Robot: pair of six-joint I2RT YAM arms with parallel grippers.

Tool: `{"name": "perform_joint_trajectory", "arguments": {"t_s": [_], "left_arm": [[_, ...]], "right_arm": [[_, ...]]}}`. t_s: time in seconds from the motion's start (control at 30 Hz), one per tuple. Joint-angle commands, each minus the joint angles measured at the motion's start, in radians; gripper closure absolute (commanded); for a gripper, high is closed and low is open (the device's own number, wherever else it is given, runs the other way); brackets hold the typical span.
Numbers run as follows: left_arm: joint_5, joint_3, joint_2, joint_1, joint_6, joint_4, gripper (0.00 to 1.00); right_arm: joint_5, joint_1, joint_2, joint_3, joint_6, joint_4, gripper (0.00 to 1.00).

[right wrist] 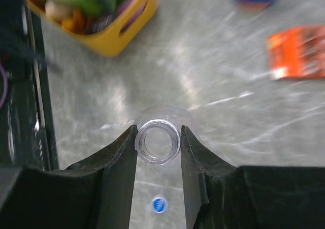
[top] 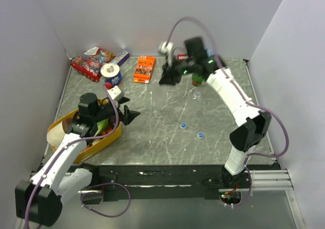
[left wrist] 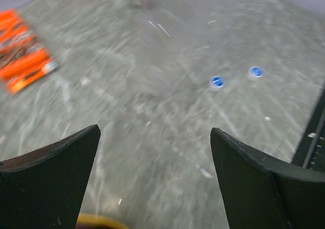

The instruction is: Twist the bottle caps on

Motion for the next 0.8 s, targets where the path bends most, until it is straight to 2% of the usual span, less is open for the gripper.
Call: {"name": "perform_joint_trajectory", "arguments": {"t_s": [0.0, 0.2, 0.37, 0.63, 0.67, 0.77], "left_arm": [[0.127, 0.058, 0.092, -0.075, -0.012, 0.243, 0.04], [0.138, 0.089, 0.254, -0.127, -0.087, 0.444, 0.04], [0.118, 0.114, 0.347, -0.190, -0.107, 0.514, 0.04], [0.150, 0.140, 0.417, -0.207, -0.070, 0.525, 0.01], [0.154, 0.141, 0.419, -0.207, -0.070, 0.521, 0.07], [0.165, 0.158, 0.425, -0.207, -0.026, 0.478, 0.12]], "right_arm": [[-0.167, -0.036, 0.001, 0.263, 0.020, -0.165, 1.00], [-0.212, -0.023, 0.007, 0.283, 0.066, -0.159, 1.00], [-0.255, 0.003, 0.049, 0.354, 0.083, -0.200, 1.00], [-0.273, 0.017, 0.052, 0.380, 0.116, -0.180, 1.00], [-0.272, 0.017, 0.050, 0.382, 0.115, -0.182, 1.00], [-0.275, 0.016, 0.053, 0.379, 0.110, -0.183, 1.00]]}}
